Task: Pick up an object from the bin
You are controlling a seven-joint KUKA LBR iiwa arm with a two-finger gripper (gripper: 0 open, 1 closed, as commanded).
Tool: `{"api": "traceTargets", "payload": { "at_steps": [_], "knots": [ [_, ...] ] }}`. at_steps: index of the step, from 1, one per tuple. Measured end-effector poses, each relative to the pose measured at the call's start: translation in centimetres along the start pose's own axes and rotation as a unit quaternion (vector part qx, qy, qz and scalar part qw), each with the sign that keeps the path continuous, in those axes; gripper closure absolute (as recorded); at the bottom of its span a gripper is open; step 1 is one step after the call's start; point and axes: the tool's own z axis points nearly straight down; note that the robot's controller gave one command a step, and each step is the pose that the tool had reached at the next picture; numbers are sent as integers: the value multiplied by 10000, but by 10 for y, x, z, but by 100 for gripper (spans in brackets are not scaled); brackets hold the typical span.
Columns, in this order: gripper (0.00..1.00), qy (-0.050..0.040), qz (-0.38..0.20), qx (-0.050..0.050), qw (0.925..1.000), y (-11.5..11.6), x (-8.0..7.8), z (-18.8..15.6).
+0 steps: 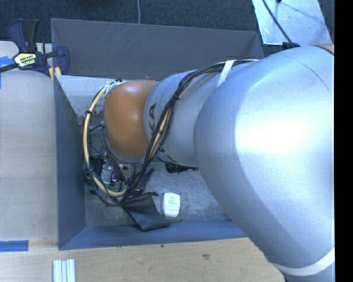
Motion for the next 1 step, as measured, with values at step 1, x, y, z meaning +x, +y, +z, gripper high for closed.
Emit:
{"api": "traceTargets", "payload": {
  "at_steps": [1],
  "knots": [
    [100,57,-9,-12,10000,-9,-36,-113]
  ]
}}
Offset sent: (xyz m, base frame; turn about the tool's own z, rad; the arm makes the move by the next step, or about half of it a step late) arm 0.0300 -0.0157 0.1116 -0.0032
